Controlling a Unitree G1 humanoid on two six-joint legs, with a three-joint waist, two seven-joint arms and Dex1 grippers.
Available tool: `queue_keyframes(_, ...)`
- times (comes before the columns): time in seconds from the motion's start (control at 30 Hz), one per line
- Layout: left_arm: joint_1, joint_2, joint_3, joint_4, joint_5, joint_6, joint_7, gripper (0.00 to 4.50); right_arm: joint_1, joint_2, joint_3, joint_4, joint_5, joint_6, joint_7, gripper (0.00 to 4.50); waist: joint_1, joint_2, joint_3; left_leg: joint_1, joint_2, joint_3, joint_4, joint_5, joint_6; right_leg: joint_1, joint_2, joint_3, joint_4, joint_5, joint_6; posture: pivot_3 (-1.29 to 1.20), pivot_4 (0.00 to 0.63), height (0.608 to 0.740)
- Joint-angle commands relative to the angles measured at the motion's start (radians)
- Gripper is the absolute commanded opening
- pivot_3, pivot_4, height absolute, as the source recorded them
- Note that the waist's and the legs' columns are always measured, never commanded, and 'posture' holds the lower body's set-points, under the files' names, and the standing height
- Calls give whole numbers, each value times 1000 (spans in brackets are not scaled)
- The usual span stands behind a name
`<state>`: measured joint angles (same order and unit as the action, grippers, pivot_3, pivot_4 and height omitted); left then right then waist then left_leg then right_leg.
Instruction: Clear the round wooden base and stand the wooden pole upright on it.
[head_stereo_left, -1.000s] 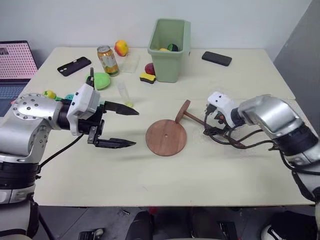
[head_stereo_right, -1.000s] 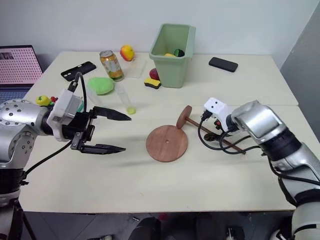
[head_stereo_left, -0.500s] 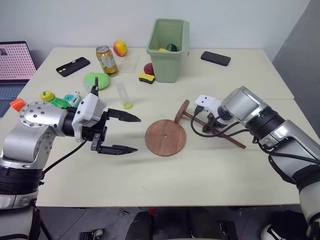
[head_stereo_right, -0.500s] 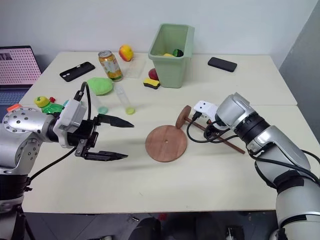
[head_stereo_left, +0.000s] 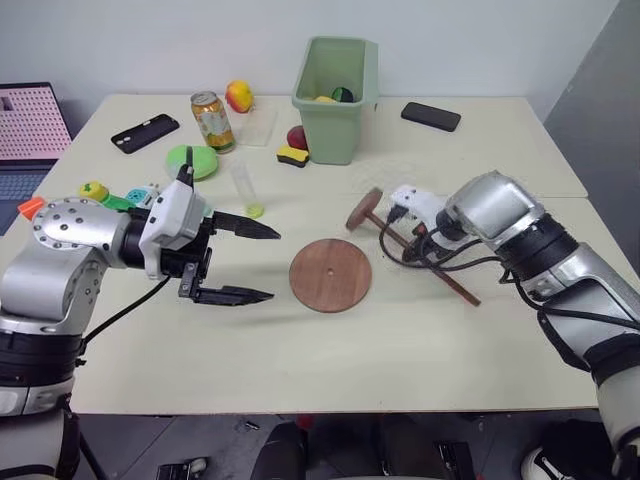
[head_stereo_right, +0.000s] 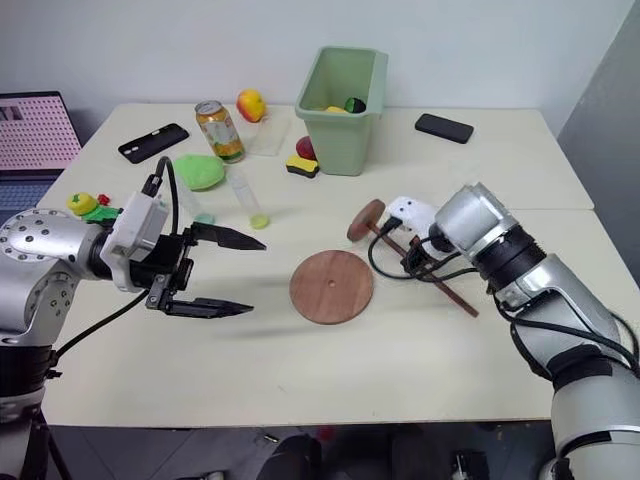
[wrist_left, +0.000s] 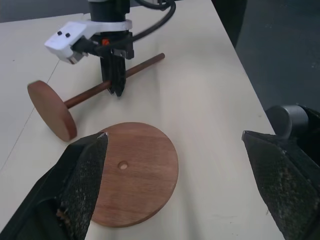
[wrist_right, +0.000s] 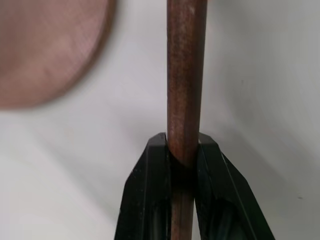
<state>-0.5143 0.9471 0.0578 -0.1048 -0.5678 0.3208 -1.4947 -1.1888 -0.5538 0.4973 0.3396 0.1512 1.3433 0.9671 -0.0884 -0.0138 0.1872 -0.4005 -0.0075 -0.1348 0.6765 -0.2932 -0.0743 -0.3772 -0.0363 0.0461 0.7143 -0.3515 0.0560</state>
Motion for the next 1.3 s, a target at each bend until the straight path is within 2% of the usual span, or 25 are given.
queue_keyframes(0.03, -8, 22, 44, 19, -4, 5, 8, 4500, 73, 12, -319, -212, 76, -93, -97, 246, 1, 0, 0, 0, 0, 0, 0, 0, 0, 0, 0, 0, 0, 0, 0, 0, 150, 740)
queue_keyframes(0.13, 0, 32, 55, 39, -3, -2, -1, 4500, 149, 37, -420, -333, 116, -162, -130, 246, 1, 0, 0, 0, 0, 0, -1, 0, 0, 1, 0, -1, 0, 0, 0, 0, 150, 740)
queue_keyframes(0.23, 26, 61, 52, 71, 16, -22, -37, 4500, 271, 179, -558, -513, 185, -321, -226, 246, -1, 0, 0, 0, 0, 1, -1, 0, 0, 1, 0, -1, 0, 0, 0, 0, 150, 740)
queue_keyframes(0.37, 22, 76, 31, 107, 49, -54, -69, 4500, 340, 387, -624, -588, 264, -492, -313, 246, -14, 0, 0, 1, 1, 2, -1, 0, 0, -1, 1, 0, 3, 0, 0, 0, 150, 740)
queue_keyframes(0.4, 17, 75, 30, 114, 52, -59, -75, 4500, 353, 424, -630, -595, 276, -541, -321, 246, -17, 0, 0, 1, 1, 2, -1, 1, 0, -1, 1, 0, 3, 0, 0, 0, 150, 740)
queue_keyframes(0.57, -3, 59, 23, 106, 59, -50, -62, 4500, 449, 498, -495, -594, 258, -715, -295, 246, -16, 0, 0, 1, 0, 0, -1, 1, -1, 1, 1, -2, 2, 0, 0, 0, 150, 740)
queue_keyframes(0.67, 1, 57, 22, 99, 66, -51, -57, 4500, 503, 506, -425, -580, 234, -797, -283, 246, -20, 0, 0, 1, 0, 0, -1, 1, -1, 1, 1, -2, 2, 0, 0, 0, 150, 740)
queue_keyframes(0.93, 14, 55, 19, 80, 87, -45, -28, 4500, 559, 482, -349, -474, 178, -945, -270, 246, -23, 0, 0, 2, 1, 0, -1, 1, -1, 1, 1, -1, 2, 0, 0, 0, 150, 740)
queue_keyframes(1.3, 28, 68, 24, 47, 78, -14, -25, 4500, 591, 478, -307, -368, 125, -1052, -277, 246, -23, 0, 0, 2, 0, 0, -1, 1, -1, 1, 1, -1, 2, 0, 0, 0, 150, 740)
